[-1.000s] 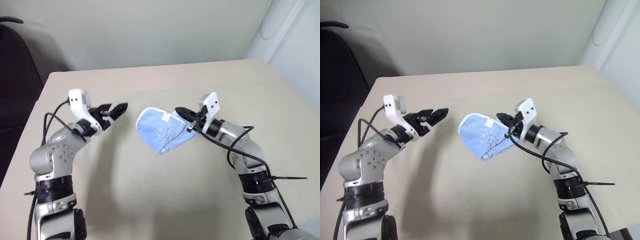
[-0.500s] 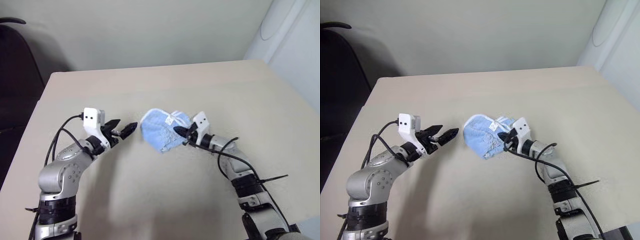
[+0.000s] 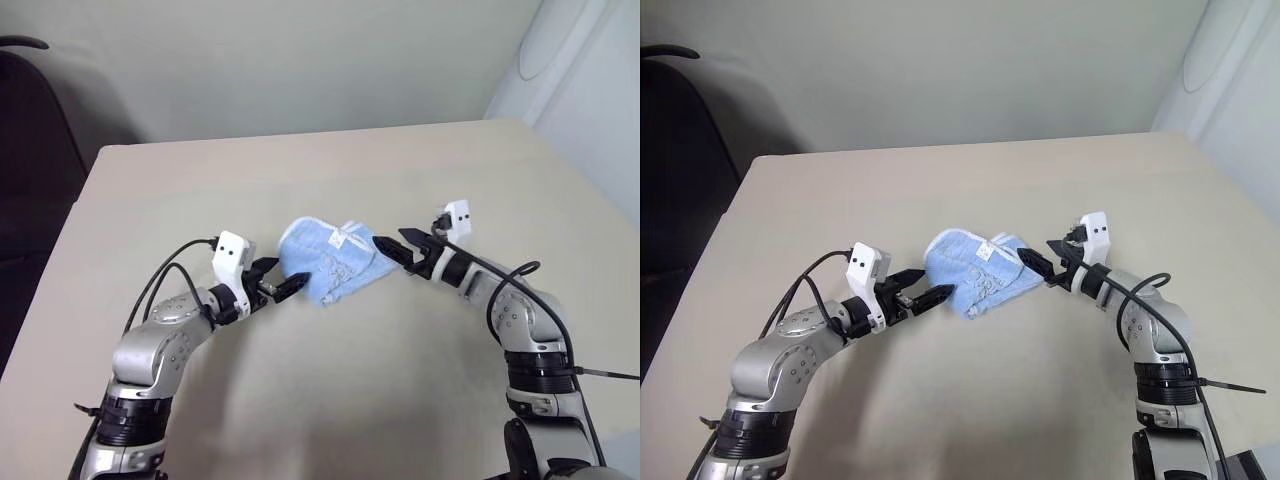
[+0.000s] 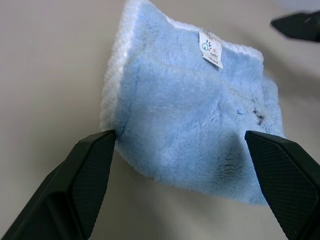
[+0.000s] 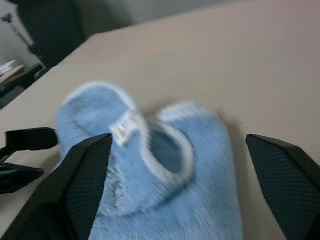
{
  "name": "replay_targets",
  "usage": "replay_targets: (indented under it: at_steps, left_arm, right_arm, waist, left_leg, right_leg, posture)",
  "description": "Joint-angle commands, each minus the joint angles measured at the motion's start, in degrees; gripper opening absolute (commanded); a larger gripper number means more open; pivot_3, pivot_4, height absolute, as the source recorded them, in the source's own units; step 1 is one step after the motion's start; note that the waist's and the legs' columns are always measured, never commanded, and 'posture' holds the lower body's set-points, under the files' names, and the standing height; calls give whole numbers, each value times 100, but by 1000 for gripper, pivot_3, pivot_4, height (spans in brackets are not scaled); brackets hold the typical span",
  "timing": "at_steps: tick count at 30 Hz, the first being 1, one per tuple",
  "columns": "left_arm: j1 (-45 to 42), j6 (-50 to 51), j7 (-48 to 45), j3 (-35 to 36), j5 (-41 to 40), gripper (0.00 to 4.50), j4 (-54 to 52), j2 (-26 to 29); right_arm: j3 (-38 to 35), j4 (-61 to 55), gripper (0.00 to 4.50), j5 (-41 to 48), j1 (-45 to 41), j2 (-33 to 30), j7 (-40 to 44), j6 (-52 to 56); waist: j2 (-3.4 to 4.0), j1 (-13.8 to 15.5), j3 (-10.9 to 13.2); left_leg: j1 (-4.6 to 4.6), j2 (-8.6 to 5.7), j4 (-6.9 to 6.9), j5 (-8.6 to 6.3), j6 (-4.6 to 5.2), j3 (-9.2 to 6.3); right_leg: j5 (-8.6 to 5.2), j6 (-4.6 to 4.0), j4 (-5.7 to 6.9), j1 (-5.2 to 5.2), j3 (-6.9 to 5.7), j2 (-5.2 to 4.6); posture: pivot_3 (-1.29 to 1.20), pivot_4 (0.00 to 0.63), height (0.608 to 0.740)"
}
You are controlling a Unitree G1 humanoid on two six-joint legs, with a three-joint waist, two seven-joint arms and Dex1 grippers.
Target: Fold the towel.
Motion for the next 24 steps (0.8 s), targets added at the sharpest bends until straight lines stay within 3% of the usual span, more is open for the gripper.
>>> replay_targets:
  at_steps: [1,14,22,24]
  left_arm:
    - [-118,-164,-81,9,38,4500,3,-29]
    - [139,-248,-16,139,30,4500,-31,-76]
    - [260,-261,30,130,14,4500,-121,-99]
    - [274,-257,37,138,8,4500,-134,-98]
  right_arm:
    - [-256,491,4386,269,-263,36,62,156]
    - [419,1499,4386,157,-828,243,897,199]
    - [887,1773,4386,-308,-779,302,896,-129]
    - [848,1756,4008,-304,-755,304,892,-127]
  waist:
    - [0,-1,0]
    - [1,-21,0]
    - [1,-23,0]
    - [0,-26,0]
  left_leg:
    - [0,-1,-1,0,0,0]
    - [-3,-2,-6,-2,4,-2]
    - [-4,-3,-3,-3,5,-5]
    - [-4,-4,-3,-3,6,-5]
  right_leg:
    - [0,1,0,-2,0,0]
    - [1,2,1,-12,4,1]
    - [2,-1,1,-11,3,-1]
    - [2,-2,2,-10,3,-1]
  posture:
    - [0,150,738]
    - [0,150,738]
    - [0,150,738]
    - [0,150,738]
